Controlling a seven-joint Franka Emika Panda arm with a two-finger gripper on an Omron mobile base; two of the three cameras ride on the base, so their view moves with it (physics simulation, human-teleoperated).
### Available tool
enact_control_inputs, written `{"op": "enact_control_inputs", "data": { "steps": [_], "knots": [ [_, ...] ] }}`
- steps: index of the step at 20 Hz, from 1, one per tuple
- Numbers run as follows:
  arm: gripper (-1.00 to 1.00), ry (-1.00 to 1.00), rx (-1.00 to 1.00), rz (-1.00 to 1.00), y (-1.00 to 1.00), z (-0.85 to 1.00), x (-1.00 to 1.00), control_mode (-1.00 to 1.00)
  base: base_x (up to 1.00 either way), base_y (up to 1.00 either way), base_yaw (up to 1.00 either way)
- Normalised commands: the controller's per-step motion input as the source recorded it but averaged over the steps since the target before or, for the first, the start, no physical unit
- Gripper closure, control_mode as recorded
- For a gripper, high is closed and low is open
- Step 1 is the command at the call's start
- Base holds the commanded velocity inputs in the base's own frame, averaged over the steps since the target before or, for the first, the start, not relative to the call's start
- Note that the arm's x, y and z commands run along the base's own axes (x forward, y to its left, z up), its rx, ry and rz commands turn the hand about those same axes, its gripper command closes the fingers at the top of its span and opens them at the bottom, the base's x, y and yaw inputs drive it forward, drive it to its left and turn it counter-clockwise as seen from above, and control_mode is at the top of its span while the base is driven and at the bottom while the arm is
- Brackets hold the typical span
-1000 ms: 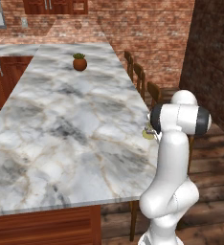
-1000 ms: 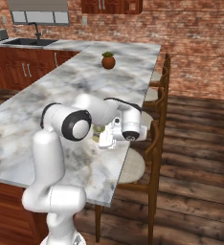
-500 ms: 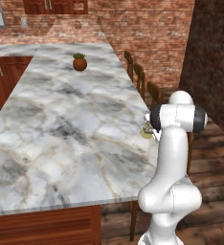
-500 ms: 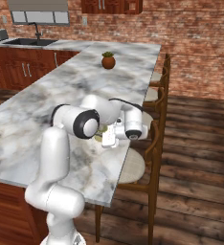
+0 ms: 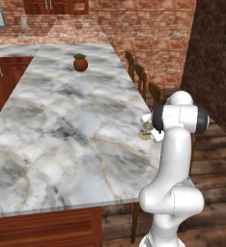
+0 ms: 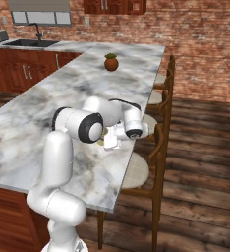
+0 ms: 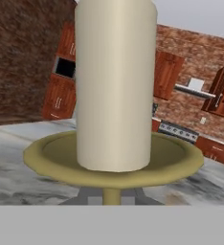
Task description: Get the candle and the beer from the cabinet and move them to the dining counter.
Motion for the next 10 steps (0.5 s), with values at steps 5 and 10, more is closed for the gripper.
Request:
{"op": "enact_control_inputs", "data": {
  "steps": [5,10],
  "knots": [
    [1.00,0.00,-0.09,0.00,0.11,-0.23,0.12,-1.00,0.00,0.00,0.00],
    [1.00,0.00,-0.08,-0.03,0.06,-0.28,0.02,-1.00,0.00,0.00,0.00]
  ]
}}
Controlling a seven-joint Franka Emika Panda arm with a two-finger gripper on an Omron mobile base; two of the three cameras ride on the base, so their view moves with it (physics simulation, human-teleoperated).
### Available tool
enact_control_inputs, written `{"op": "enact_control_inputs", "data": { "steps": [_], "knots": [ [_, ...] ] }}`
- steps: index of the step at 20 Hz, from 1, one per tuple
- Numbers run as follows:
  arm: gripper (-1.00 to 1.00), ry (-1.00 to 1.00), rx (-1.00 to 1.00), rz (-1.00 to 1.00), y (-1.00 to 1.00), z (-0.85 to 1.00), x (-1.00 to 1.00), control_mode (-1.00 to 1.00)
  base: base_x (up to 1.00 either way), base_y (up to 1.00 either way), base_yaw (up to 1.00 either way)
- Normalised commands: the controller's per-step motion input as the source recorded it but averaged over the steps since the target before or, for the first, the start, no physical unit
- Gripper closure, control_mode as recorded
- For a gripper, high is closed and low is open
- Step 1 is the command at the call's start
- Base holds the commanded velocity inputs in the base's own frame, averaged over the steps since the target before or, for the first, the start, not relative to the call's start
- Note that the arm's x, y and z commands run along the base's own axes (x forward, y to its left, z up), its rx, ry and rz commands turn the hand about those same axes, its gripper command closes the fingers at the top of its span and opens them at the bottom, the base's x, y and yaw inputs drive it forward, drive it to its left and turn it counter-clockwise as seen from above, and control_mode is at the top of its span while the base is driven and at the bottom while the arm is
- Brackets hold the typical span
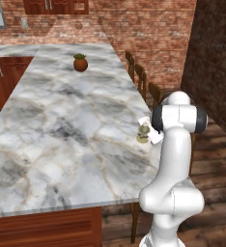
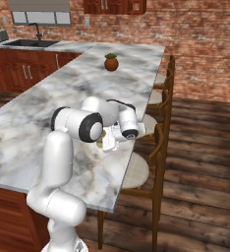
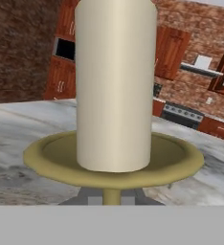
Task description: Get the candle and the beer from the cabinet and move them to the dining counter.
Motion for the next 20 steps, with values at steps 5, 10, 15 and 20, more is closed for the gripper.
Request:
{"op": "enact_control_inputs", "data": {
  "steps": [5,10,15,20],
  "knots": [
    [1.00,0.00,-0.02,-0.05,0.04,-0.19,0.12,-1.00,0.00,0.00,0.00],
    [1.00,0.00,0.00,-0.02,0.06,-0.19,0.15,-1.00,0.00,0.00,0.00],
    [1.00,0.03,0.00,0.00,0.01,-0.14,0.23,-1.00,0.00,0.00,0.00],
    [1.00,0.09,0.00,0.00,0.00,-0.17,0.22,-1.00,0.00,0.00,0.00]
  ]
}}
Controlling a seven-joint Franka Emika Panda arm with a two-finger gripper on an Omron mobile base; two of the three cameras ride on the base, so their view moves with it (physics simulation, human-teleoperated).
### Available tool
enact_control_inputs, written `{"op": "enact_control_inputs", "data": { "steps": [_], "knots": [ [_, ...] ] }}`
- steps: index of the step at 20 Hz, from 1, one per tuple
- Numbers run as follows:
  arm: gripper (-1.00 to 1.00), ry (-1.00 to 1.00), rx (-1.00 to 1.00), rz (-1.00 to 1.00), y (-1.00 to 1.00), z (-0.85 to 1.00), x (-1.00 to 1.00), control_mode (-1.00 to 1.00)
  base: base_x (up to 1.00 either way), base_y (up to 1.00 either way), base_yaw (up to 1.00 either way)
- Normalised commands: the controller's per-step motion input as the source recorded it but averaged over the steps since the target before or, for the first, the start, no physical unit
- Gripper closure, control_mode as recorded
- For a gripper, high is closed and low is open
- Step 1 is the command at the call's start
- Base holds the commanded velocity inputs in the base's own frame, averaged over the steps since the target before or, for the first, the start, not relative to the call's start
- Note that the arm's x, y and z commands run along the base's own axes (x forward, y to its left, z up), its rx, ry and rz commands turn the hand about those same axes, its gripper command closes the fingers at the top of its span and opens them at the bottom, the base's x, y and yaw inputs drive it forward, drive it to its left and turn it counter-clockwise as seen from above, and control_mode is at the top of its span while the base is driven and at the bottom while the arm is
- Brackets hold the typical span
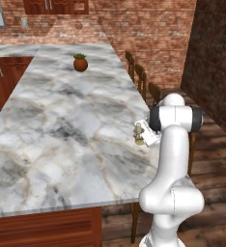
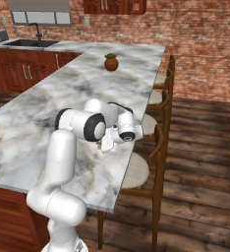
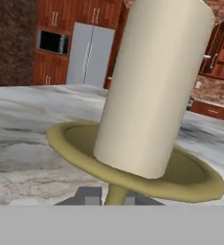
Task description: Get the candle and the beer from the cabinet and move them to the dining counter.
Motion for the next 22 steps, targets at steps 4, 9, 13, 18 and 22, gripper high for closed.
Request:
{"op": "enact_control_inputs", "data": {
  "steps": [4,9,13,18,22],
  "knots": [
    [1.00,0.09,0.00,0.00,-0.01,-0.19,0.22,-1.00,0.00,0.00,0.00],
    [1.00,0.01,0.00,0.00,0.00,-0.21,0.06,-1.00,0.00,0.00,0.00],
    [1.00,0.00,0.01,0.00,-0.08,-0.20,0.00,-1.00,0.00,0.00,0.00],
    [1.00,-0.08,0.04,0.00,-0.12,-0.23,-0.09,-1.00,0.00,0.00,0.00],
    [1.00,-0.14,0.00,0.00,-0.04,-0.23,-0.05,-1.00,0.00,0.00,0.00]
  ]
}}
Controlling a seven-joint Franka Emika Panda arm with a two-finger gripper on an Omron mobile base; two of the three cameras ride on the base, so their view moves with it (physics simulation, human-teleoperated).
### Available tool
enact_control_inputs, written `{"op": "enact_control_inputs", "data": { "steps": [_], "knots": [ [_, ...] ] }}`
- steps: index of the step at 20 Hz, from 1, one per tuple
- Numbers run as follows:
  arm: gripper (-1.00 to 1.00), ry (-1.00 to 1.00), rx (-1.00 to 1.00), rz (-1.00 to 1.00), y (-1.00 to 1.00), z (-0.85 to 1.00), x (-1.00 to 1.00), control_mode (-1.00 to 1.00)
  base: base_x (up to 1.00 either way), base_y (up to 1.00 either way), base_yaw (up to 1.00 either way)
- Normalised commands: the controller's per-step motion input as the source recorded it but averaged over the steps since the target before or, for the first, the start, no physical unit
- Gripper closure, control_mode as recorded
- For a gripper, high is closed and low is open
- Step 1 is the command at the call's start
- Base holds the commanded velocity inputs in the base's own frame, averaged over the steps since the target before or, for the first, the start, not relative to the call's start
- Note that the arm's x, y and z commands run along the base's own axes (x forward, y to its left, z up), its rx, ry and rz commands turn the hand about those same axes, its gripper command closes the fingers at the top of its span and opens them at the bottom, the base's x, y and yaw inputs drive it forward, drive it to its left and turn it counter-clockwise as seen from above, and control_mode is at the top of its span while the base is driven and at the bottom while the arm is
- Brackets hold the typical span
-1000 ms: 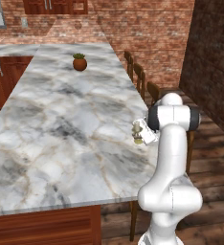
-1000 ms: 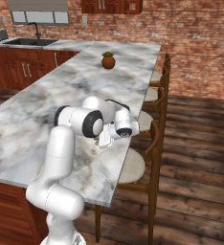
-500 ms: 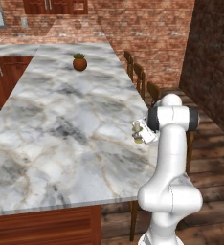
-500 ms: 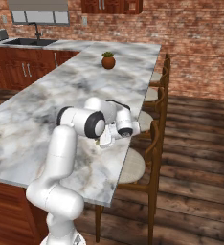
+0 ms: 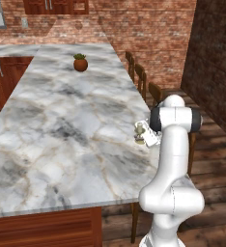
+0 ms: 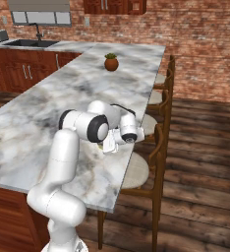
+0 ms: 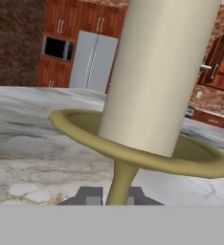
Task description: Get the candle and the beer from the cabinet and move them to the dining counter.
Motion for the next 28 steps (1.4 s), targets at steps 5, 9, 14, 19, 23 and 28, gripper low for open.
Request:
{"op": "enact_control_inputs", "data": {
  "steps": [5,9,14,19,23,28],
  "knots": [
    [1.00,-0.03,0.00,0.00,-0.04,-0.12,0.00,-1.00,0.00,0.00,0.00],
    [-1.00,0.00,0.00,0.00,-0.05,-0.08,0.00,-1.00,0.00,0.00,0.00],
    [-1.00,0.00,0.00,0.00,-0.07,-0.11,0.00,-1.00,0.00,0.00,0.00],
    [-1.00,0.00,0.00,0.00,-0.14,-0.09,0.00,-1.00,0.00,0.00,0.00],
    [-1.00,0.00,0.00,0.00,-0.17,-0.05,0.00,-1.00,0.00,0.00,0.00],
    [-1.00,0.00,0.00,0.00,-0.21,-0.04,0.00,-1.00,0.00,0.00,0.00]
  ]
}}
